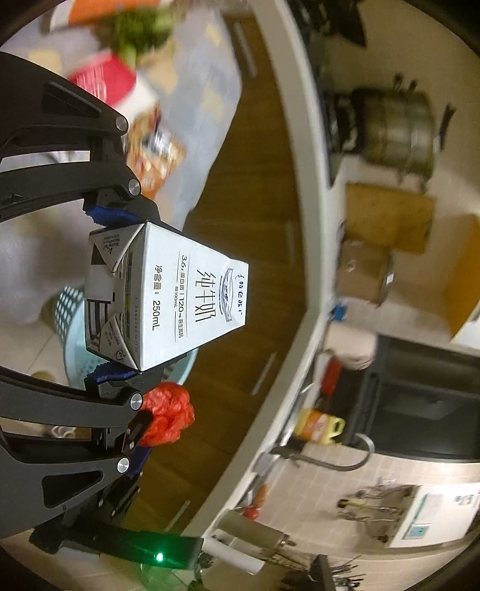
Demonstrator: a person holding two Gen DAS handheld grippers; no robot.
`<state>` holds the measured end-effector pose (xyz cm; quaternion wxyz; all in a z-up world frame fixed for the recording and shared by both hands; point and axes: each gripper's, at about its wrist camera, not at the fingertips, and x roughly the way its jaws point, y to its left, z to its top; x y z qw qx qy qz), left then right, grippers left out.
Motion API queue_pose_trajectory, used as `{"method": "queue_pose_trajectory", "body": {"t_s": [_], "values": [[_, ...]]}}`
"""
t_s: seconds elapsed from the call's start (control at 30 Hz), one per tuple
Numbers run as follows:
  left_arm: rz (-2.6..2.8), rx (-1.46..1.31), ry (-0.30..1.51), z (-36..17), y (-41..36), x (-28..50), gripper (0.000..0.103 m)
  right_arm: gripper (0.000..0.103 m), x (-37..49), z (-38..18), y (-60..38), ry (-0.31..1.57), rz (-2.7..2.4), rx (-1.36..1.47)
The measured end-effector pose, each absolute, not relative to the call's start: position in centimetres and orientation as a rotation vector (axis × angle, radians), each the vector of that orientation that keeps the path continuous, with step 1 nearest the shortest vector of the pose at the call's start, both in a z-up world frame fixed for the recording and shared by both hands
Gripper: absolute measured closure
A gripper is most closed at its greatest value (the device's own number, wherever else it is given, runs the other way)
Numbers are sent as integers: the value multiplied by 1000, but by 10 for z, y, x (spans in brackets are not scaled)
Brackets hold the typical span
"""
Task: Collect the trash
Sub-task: 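Carry the milk carton with the left tool while the right tool grasps the red plastic bag, then open both tools over the blue basket, dropping carton and red bag, then grasp the orange snack wrapper with the left tool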
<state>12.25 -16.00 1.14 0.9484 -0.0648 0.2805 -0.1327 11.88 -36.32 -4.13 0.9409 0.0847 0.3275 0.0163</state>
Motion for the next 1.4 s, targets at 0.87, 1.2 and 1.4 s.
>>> {"method": "queue_pose_trajectory", "body": {"t_s": [0.87,1.2,1.4], "values": [[-284,-126,668,-23,-176,173,37,44,159,-71,-392,765,4,256],[-232,-131,551,16,-134,114,36,44,127,-24,-327,665,141,201],[-130,-120,468,35,-84,62,32,44,110,-19,-258,656,254,150]]}}
